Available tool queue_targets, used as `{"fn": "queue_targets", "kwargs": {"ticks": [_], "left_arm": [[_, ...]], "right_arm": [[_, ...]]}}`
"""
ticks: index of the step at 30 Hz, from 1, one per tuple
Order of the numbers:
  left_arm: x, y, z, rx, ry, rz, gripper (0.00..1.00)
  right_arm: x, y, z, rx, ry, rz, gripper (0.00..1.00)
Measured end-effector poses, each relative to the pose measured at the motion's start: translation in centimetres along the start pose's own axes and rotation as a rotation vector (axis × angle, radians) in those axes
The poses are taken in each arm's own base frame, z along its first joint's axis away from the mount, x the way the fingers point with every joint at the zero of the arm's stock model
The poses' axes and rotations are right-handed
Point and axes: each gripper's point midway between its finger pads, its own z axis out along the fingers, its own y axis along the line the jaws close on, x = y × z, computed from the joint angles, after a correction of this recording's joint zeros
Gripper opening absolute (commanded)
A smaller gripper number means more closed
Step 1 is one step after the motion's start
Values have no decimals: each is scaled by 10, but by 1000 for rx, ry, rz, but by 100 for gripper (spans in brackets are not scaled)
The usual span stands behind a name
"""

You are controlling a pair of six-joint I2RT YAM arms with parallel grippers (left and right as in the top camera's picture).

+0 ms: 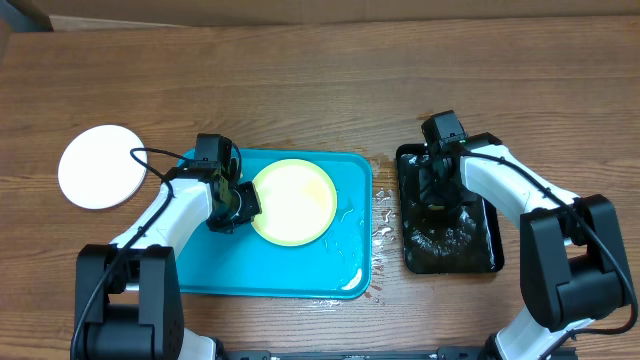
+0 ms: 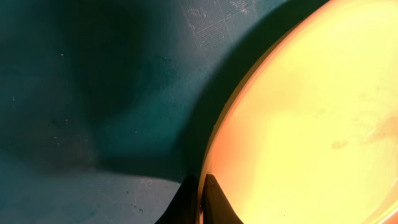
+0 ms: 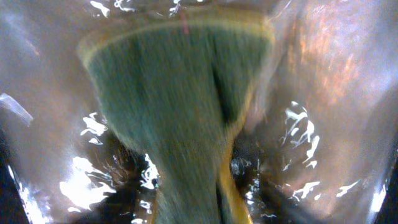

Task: Clean dirty plates on tray and stack at the side
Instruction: 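Return the sponge to the black tray and rinse it in the water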

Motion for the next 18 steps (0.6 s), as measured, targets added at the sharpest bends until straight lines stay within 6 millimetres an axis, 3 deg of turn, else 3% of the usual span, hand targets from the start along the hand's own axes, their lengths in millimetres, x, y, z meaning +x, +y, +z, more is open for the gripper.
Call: {"fn": "queue_targets", "kwargs": {"ticks": [1, 4, 5, 6, 7, 10, 11, 12, 13, 16, 18], "left_arm": [[0, 0, 0, 0, 0, 0, 4], [0, 0, 0, 0, 0, 0, 4], [0, 0, 0, 0, 0, 0, 4], [0, 0, 0, 0, 0, 0, 4], [0, 0, 0, 0, 0, 0, 4], [0, 0, 0, 0, 0, 0, 4], [0, 0, 0, 0, 0, 0, 4], [0, 0, 0, 0, 0, 0, 4], [0, 0, 0, 0, 0, 0, 5], [0, 0, 0, 0, 0, 0, 7], [0, 0, 0, -2, 0, 0, 14]], "right_arm": [[5, -1, -1, 5, 22, 0, 94], [15, -4, -2, 16, 66, -8, 90], [16, -4, -3, 17, 70, -11, 70], [15, -4, -2, 16, 68, -15, 26], [14, -4, -2, 15, 63, -6, 7], [8, -2, -1, 7, 35, -4, 4], [8, -2, -1, 7, 34, -4, 7], [8, -2, -1, 8, 37, -2, 25], [11, -3, -1, 12, 50, -3, 53], [21, -6, -8, 25, 104, -5, 100], [17, -6, -15, 25, 104, -5, 100]]}}
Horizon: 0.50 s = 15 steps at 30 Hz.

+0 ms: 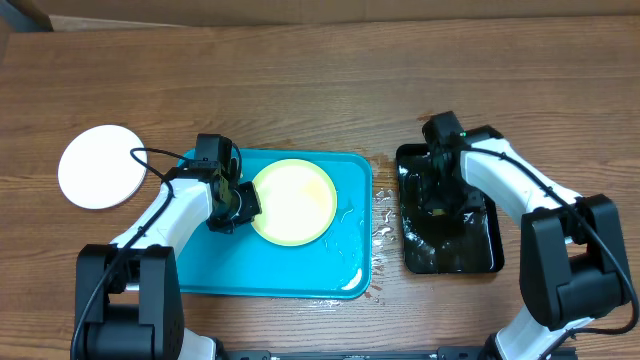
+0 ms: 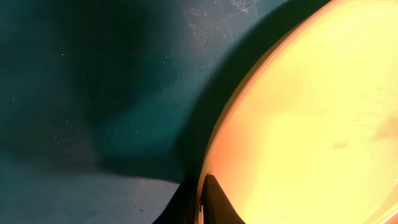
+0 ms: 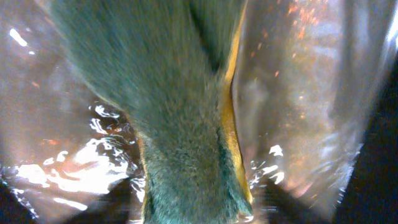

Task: Clean dirty plates on tray and stack at the side
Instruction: 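Return the sponge to the black tray and rinse it in the water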

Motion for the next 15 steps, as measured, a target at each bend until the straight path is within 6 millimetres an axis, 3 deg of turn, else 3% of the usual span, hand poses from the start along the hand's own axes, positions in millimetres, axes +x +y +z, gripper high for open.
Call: {"fn": "queue_targets", "kwargs": {"ticks": [6, 10, 12, 15], "left_arm": [[-1, 3, 0, -16, -5, 3, 16], [-1, 4, 0, -20, -5, 5, 33], [0, 4, 0, -21, -4, 10, 31], [-1, 4, 0, -21, -5, 11, 18]], "right_arm": [[-34, 0, -17, -28, -105, 27, 100], [-41, -5, -16, -35, -133, 49, 100], [-43, -4, -13, -37, -145, 51, 100], [-40, -4, -2, -39, -149, 50, 100]]}}
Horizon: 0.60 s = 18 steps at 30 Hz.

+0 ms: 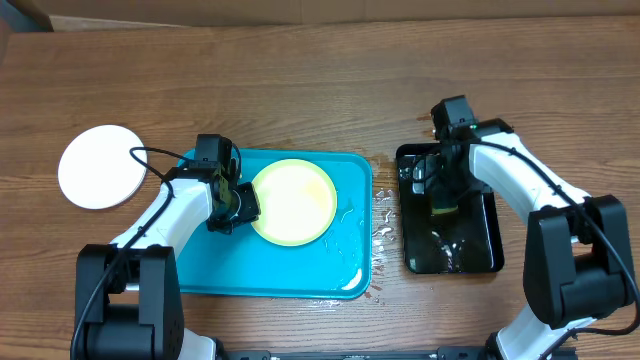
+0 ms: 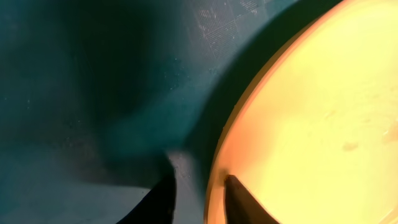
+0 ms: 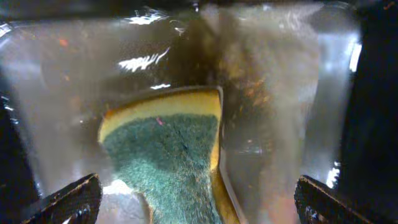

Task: Clean dirty plates on tray and stack at the side
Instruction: 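Return the sponge to the black tray and rinse it in the water, then lift the yellow plate upright off the teal tray with the left gripper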

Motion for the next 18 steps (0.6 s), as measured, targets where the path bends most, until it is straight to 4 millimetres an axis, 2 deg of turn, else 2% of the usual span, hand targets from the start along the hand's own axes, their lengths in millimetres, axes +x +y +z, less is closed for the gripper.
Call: {"fn": "queue_targets", "kwargs": {"ticks": [1, 2, 5, 13, 18], "left_arm": [[0, 0, 0, 1, -1, 6, 9], [0, 0, 0, 1, -1, 3, 4], [-1, -1, 0, 3, -5, 11, 4], [7, 3, -8, -25, 42, 21, 4], [-2, 2, -35, -76, -53, 62, 4]], "right_arm": [[4, -1, 4, 1, 4, 0, 100], [6, -1, 8, 2, 7, 0, 100], [14, -2, 14, 5, 24, -1, 100], [14, -2, 14, 4, 21, -1, 100], [13, -2, 14, 4, 20, -1, 100]]}}
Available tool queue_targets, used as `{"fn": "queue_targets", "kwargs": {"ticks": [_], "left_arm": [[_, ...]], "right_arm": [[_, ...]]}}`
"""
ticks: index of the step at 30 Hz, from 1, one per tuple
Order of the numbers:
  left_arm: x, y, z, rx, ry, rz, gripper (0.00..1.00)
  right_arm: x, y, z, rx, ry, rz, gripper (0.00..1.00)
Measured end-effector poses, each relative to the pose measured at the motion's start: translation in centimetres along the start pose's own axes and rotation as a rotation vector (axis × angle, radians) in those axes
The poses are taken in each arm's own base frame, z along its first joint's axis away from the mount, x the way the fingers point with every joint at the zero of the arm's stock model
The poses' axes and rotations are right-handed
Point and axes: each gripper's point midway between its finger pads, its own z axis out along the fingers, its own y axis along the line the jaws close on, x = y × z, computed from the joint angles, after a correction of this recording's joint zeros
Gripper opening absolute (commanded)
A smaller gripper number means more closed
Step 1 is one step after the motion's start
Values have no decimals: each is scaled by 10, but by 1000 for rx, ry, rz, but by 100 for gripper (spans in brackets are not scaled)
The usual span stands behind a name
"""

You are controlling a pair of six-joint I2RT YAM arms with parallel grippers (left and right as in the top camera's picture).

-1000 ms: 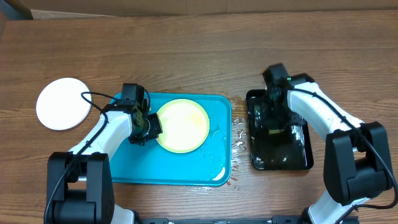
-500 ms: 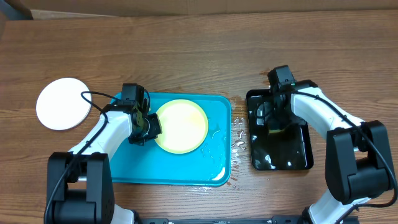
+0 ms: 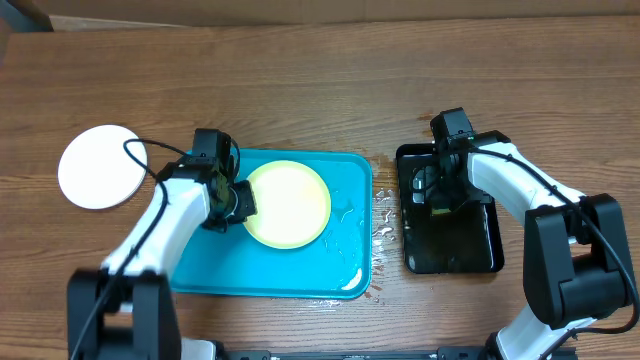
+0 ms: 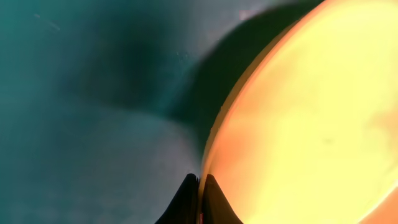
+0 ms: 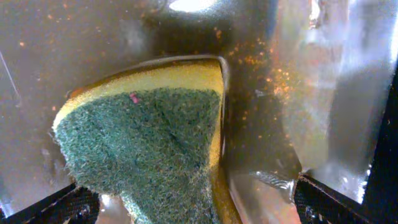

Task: Clean dirty plates on tray and stack at the side
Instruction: 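Lift the yellow plate upright off the teal tray with the left gripper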

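A yellow plate lies on the teal tray. My left gripper is at the plate's left rim, and in the left wrist view the gripper is shut on the rim of the plate. A white plate sits on the table to the left. My right gripper hangs over the black basin. In the right wrist view the gripper stands wide open, with the green and yellow sponge lying in the wet basin between its fingers.
Water is spilled on the wood between the tray and the basin, and a wet patch shows at the tray's right end. A table edge runs along the back.
My left gripper's jaws stood apart around the yellow plate's rim and are now shut on it; the plate sits slightly further left. My right gripper, still open, is closer to the sponge.
At first my left gripper pinched the plate's rim while my right gripper held the sponge in the basin's water. Then the left jaws stood apart at the rim, and the right had let the sponge go into the basin. Now the left grips the rim again.
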Motion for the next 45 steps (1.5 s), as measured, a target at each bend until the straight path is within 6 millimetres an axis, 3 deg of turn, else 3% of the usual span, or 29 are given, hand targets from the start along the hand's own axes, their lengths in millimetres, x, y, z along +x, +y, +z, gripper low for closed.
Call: {"fn": "queue_targets", "kwargs": {"ticks": [8, 15, 22, 29, 39, 42, 45], "left_arm": [[-11, -35, -65, -123, -304, 217, 4], [1, -72, -92, -334, -518, 466, 4], [19, -114, -144, -553, -851, 680, 4], [29, -129, -196, -737, -1110, 725, 4], [26, -131, -214, -786, -1189, 666, 4], [24, -138, -207, -701, -1176, 637, 4], [15, -142, -187, -579, -1101, 611, 4]], "right_arm": [[-1, 1, 0, -4, -2, 0, 100], [-1, 1, 0, -3, -3, 0, 100], [-1, 1, 0, -3, -2, 1, 100], [-1, 1, 0, -4, -3, 0, 100], [-1, 1, 0, -3, -3, 0, 100], [-1, 1, 0, -4, -3, 0, 100], [-1, 1, 0, -4, -3, 0, 100]]}}
